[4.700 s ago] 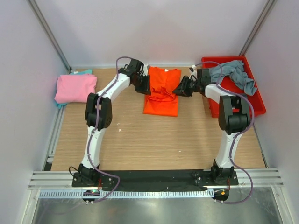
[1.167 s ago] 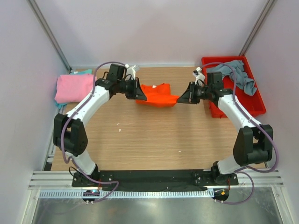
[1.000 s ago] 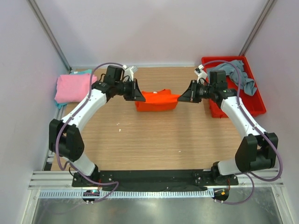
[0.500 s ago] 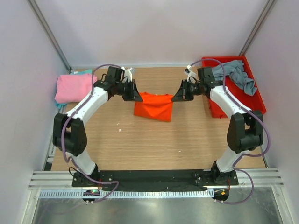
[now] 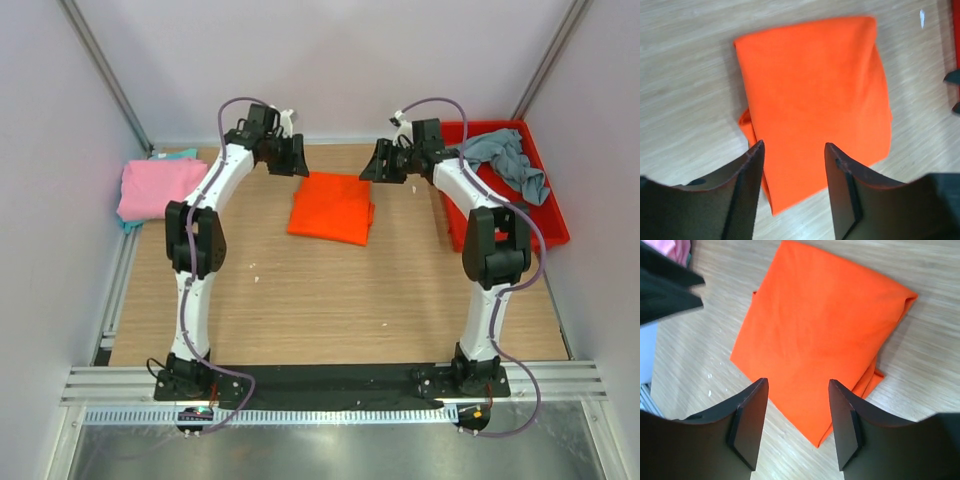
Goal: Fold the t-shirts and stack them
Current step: Fold the tshirt
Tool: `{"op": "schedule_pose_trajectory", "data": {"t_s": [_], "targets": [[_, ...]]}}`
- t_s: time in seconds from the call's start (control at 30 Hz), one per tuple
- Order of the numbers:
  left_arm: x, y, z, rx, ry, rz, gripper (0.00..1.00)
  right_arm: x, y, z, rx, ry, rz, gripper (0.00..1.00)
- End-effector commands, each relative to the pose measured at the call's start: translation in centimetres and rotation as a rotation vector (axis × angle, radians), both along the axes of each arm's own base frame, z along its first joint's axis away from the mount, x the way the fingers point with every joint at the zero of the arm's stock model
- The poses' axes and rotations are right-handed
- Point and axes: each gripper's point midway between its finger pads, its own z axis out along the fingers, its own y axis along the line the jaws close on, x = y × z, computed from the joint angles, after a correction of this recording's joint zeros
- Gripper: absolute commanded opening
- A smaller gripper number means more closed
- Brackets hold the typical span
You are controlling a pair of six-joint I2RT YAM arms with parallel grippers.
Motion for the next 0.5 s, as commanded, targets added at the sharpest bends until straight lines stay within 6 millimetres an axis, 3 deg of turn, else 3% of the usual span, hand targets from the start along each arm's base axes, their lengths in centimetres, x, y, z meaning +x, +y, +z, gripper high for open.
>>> {"op": "schedule_pose_trajectory", "data": {"t_s": [0.0, 0.07, 0.1, 0.2, 0.3, 0.4, 0.47], "targets": [[-2.3, 1.0, 3.1, 0.02, -0.033, -0.017, 0.54, 0.7, 0.0, 5.2, 0.037, -0.163, -0.032, 0.58], [-3.1, 1.5, 4.6, -0.013, -0.058, -0.007, 0.58, -0.4, 0.4, 5.2, 0.058, -0.17, -0.019, 0.59], [-3.9, 1.9, 3.4, -0.008, -0.025, -0.001, 0.59, -0.7, 0.4, 4.9, 0.061, -0.163, -0.013, 0.59], [-4.7, 2.5, 2.1, -0.026, 0.017, 0.0, 0.59, -1.6, 1.3, 2.4, 0.071, -0.104, 0.044, 0.59], [-4.6, 3.2, -0.3, -0.031, 0.084, 0.013, 0.59, -2.1, 1.8, -0.4, 0.086, -0.034, 0.072, 0.59], [-4.2, 3.3, -2.7, -0.095, 0.176, 0.017, 0.59, -2.1, 2.4, -1.8, 0.12, -0.002, 0.101, 0.58], [-3.6, 3.4, -3.0, -0.151, 0.213, 0.021, 0.59, -1.9, 3.0, -3.1, 0.139, 0.036, 0.117, 0.57]]}}
